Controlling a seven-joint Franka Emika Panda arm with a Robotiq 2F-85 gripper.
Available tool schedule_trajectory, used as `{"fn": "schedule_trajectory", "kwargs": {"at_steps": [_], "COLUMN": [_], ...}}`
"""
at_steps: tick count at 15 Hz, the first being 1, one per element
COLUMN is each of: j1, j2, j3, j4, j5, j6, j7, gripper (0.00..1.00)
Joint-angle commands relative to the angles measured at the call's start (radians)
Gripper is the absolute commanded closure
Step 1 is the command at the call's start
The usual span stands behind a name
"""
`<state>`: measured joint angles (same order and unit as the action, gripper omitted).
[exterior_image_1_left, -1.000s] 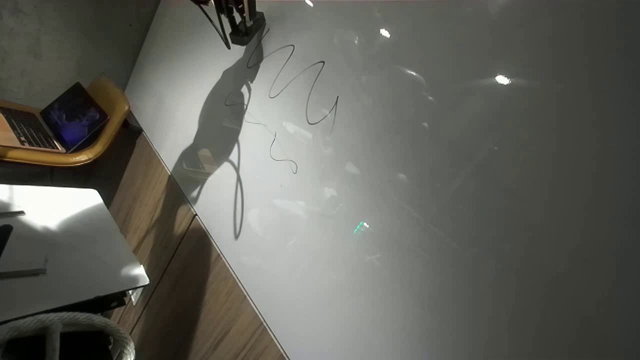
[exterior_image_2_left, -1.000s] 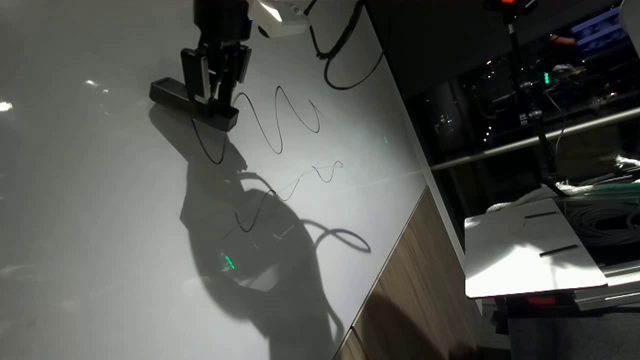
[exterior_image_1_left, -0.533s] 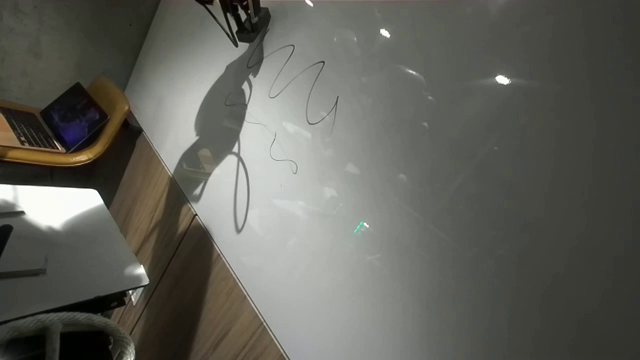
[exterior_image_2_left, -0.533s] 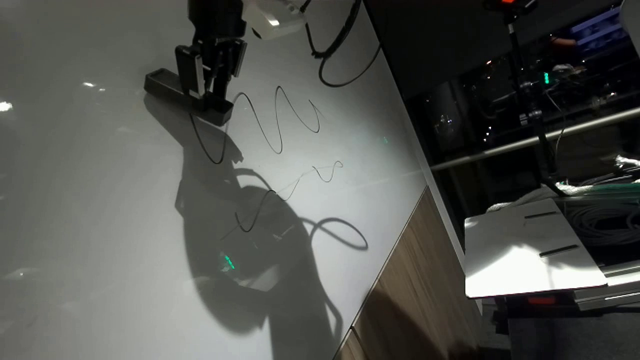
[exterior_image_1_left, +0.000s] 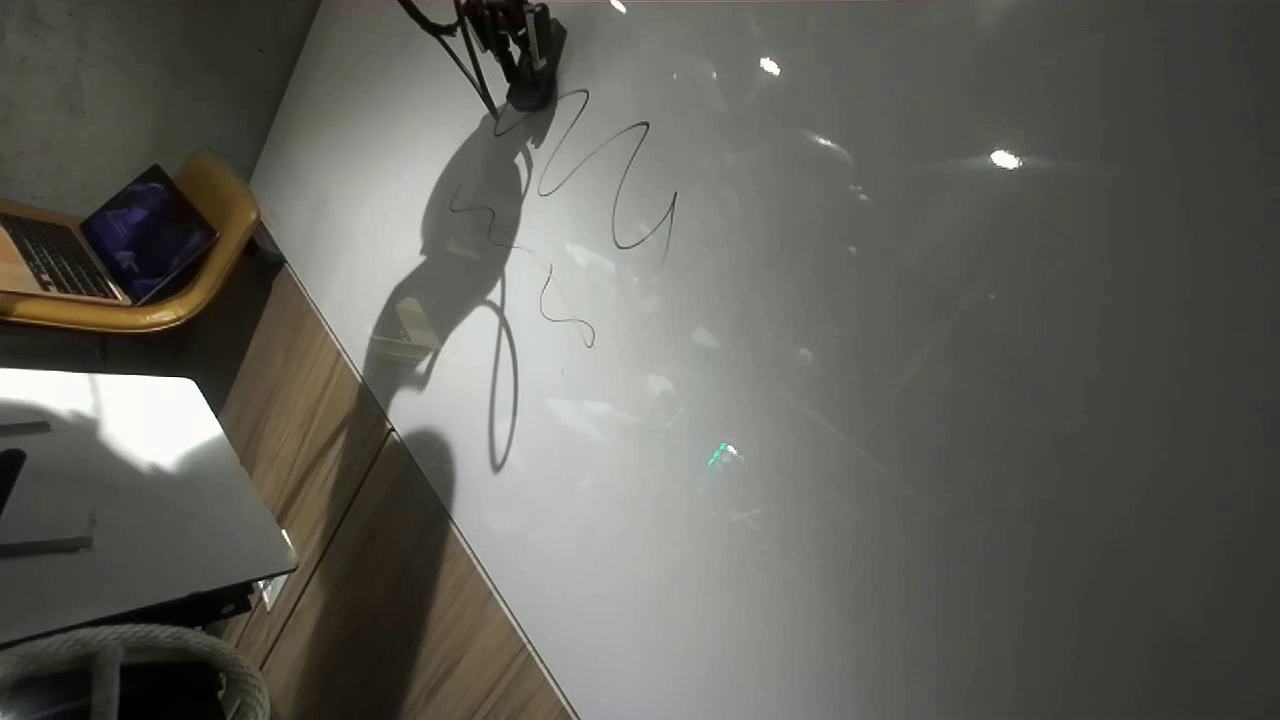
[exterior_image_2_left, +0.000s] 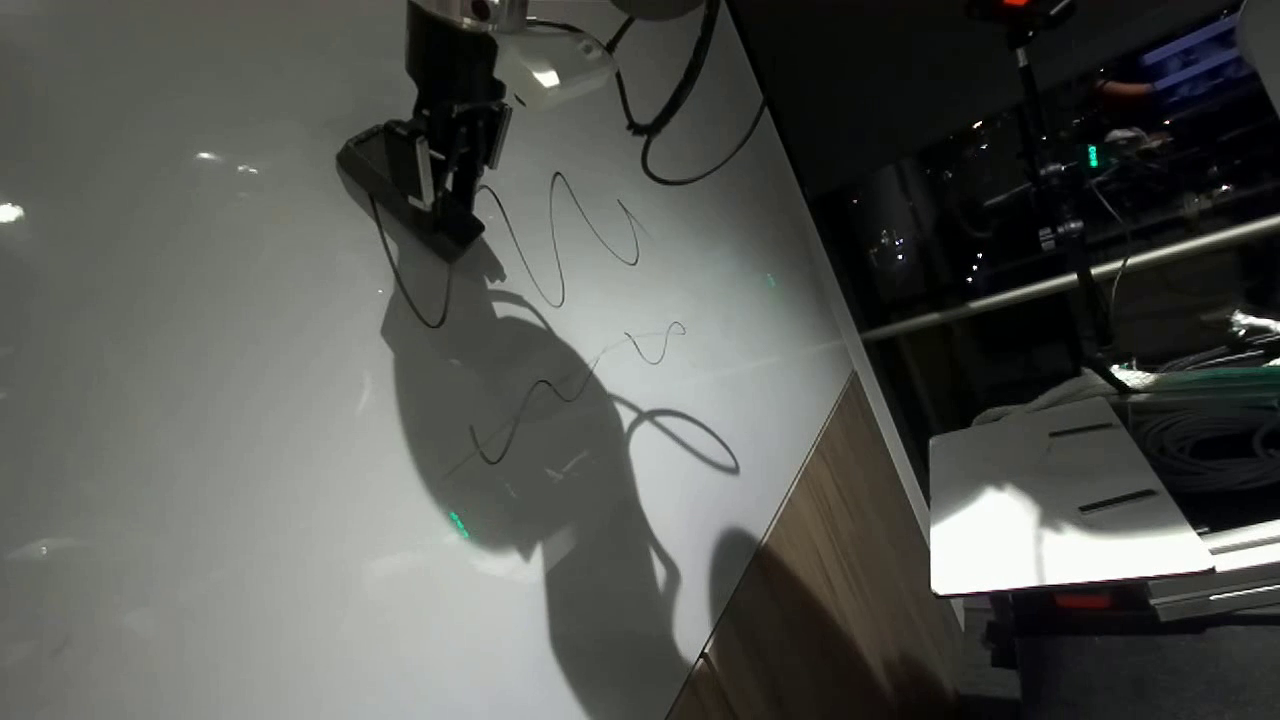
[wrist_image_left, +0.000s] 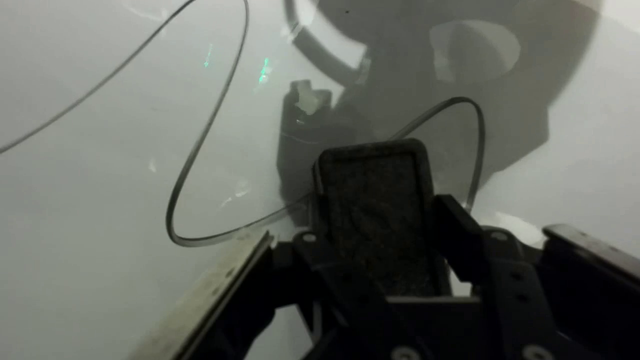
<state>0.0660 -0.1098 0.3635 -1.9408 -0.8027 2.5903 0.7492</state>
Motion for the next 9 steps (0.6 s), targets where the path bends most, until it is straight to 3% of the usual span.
{"fn": "schedule_trajectory", "kwargs": {"at_steps": [1,9], "j1": [0.041,0.129], "j2": [0.081,0.187], "j3": [-0.033,-0.04], "j4": [0.083,0.176], "j5": [-0.015,-0.012], "j6": [0.004,-0.034], "j7": [0.004,-0.012], "gripper": [0.7,0.7]}}
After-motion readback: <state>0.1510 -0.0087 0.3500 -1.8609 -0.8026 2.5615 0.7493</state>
